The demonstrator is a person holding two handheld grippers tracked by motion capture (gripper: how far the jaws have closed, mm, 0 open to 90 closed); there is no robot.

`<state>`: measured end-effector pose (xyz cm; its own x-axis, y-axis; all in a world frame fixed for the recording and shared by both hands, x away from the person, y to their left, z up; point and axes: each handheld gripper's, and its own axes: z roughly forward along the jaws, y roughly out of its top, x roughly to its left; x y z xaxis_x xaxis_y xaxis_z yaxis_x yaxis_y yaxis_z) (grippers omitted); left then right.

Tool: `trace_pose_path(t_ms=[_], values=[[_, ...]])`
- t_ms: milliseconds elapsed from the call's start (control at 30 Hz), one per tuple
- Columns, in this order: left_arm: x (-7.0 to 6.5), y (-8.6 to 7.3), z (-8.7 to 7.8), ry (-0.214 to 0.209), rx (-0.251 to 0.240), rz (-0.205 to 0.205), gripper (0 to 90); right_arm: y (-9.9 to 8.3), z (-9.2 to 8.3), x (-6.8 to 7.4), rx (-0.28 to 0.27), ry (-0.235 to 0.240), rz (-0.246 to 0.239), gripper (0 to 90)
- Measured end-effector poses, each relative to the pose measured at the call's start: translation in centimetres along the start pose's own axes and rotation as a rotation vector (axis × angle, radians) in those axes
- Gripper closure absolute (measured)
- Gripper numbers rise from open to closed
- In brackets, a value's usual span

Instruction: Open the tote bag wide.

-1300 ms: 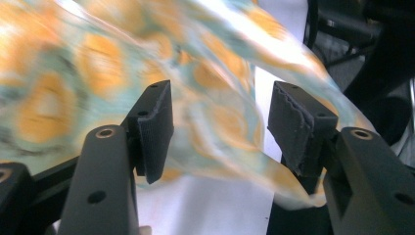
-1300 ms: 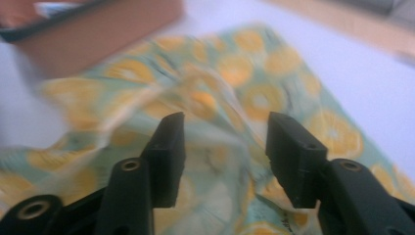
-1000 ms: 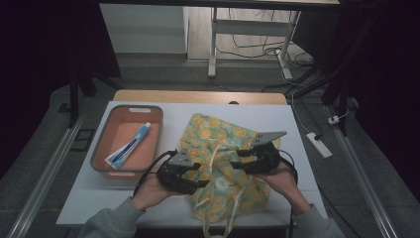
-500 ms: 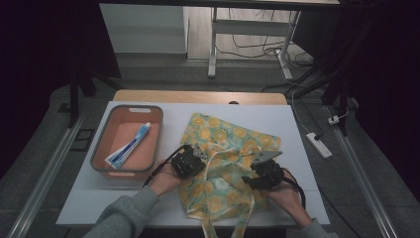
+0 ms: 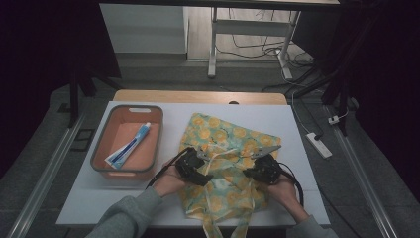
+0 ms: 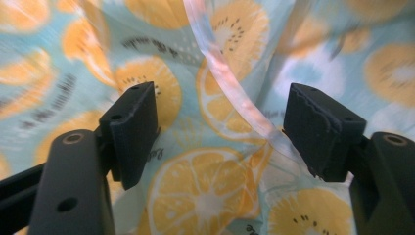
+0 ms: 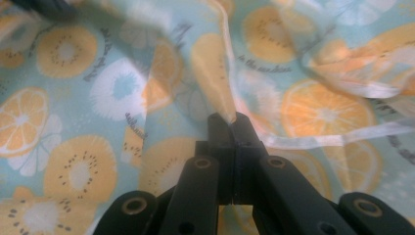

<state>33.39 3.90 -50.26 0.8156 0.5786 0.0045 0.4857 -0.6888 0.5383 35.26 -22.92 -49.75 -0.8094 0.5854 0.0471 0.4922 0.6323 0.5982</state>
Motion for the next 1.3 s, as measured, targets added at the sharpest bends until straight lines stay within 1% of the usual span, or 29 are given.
trace_pose_path(t_ms=[33,67,100,133,167,200,233,267,333,400,467,500,533,567,600,667,700,767,800,833,867,900,933,967,1033,1067,1167,1233,1300], values=[[-0.1,-0.1,0.4,0.009,0.013,0.006,36.2,0.0,-0.1,-0.1,-0.008,-0.007,-0.001,88.8],[-0.2,-0.1,0.6,0.016,0.022,0.008,47.7,0.0,-0.3,-0.1,-0.016,-0.015,-0.001,88.9],[-0.2,-0.2,0.7,0.014,0.032,0.010,59.3,0.0,-0.4,-0.3,-0.025,-0.021,-0.001,89.0],[-0.1,-0.3,0.6,0.020,0.028,0.007,65.8,0.0,-0.7,-0.4,-0.028,-0.031,0.002,89.0],[0.0,-0.4,0.3,0.033,0.012,0.000,72.9,0.0,-0.9,-0.7,-0.038,-0.040,0.007,89.1],[0.1,-0.5,-0.2,0.041,-0.005,-0.008,85.1,0.0,-1.4,-1.4,-0.052,-0.062,0.020,89.1],[0.3,-0.6,-0.8,0.042,-0.032,-0.021,85.1,0.0,-1.4,-1.4,-0.052,-0.062,0.020,89.1],[0.5,-0.7,-1.4,0.052,-0.047,-0.030,88.3,0.0,-1.7,-1.8,-0.062,-0.075,0.034,89.1],[0.9,-0.9,-2.4,0.077,-0.063,-0.039,88.5,0.1,-2.3,-2.8,-0.091,-0.104,0.060,89.1],[1.5,-1.2,-3.1,0.098,-0.080,-0.060,88.6,0.3,-2.9,-3.8,-0.119,-0.133,0.092,89.1],[2.3,-1.6,-3.7,0.104,-0.090,-0.086,88.6,0.6,-3.2,-4.7,-0.133,-0.170,0.112,89.1],[2.6,-1.7,-3.9,0.104,-0.094,-0.099,88.6,0.6,-3.4,-5.1,-0.143,-0.176,0.130,89.1],[2.8,-1.8,-4.0,0.094,-0.104,-0.111,88.6,0.6,-3.5,-5.5,-0.162,-0.158,0.153,89.1],[2.8,-1.7,-4.0,0.088,-0.114,-0.112,88.5,0.7,-3.5,-5.7,-0.171,-0.140,0.170,89.1],[2.6,-1.5,-3.9,0.076,-0.129,-0.109,87.1,0.7,-3.4,-5.6,-0.168,-0.138,0.165,89.1],[1.8,-0.8,-3.5,0.043,-0.153,-0.088,64.7,0.9,-3.0,-5.1,-0.154,-0.124,0.149,89.1],[1.3,-0.4,-3.3,0.033,-0.153,-0.070,56.0,0.9,-2.9,-4.9,-0.151,-0.117,0.142,89.1],[0.6,0.5,-2.5,0.028,-0.145,-0.043,43.0,1.0,-2.5,-4.7,-0.142,-0.112,0.134,89.1],[0.5,0.9,-2.0,0.011,-0.127,-0.038,36.5,1.0,-2.5,-4.6,-0.140,-0.110,0.135,89.1],[0.5,1.1,-1.5,0.003,-0.097,-0.042,33.1,1.0,-2.4,-4.6,-0.138,-0.107,0.135,89.1],[0.5,1.3,-0.9,0.006,-0.067,-0.048,33.5,1.0,-2.4,-4.5,-0.138,-0.106,0.132,89.1],[0.6,1.2,-0.3,-0.002,-0.040,-0.051,34.1,0.9,-2.4,-4.5,-0.139,-0.106,0.130,89.1],[0.7,1.1,0.0,-0.010,-0.027,-0.052,38.4,0.9,-2.5,-4.4,-0.140,-0.107,0.133,89.1],[0.7,0.9,0.2,-0.022,-0.016,-0.047,46.8,0.9,-2.6,-4.5,-0.141,-0.108,0.130,89.1],[0.8,0.4,0.2,-0.028,-0.015,-0.033,74.7,0.8,-2.8,-4.6,-0.147,-0.111,0.134,89.1],[0.8,0.3,0.0,-0.029,-0.019,-0.029,84.4,0.7,-2.9,-4.8,-0.150,-0.112,0.134,89.2],[1.0,0.0,-1.7,-0.016,-0.083,-0.037,87.1,0.7,-3.0,-4.9,-0.150,-0.108,0.137,89.2],[1.3,-0.3,-3.3,-0.018,-0.145,-0.037,86.9,0.8,-3.1,-4.8,-0.148,-0.108,0.134,89.2],[1.8,-0.6,-4.7,-0.035,-0.193,-0.054,86.9,0.8,-3.2,-4.8,-0.149,-0.108,0.131,89.3]])
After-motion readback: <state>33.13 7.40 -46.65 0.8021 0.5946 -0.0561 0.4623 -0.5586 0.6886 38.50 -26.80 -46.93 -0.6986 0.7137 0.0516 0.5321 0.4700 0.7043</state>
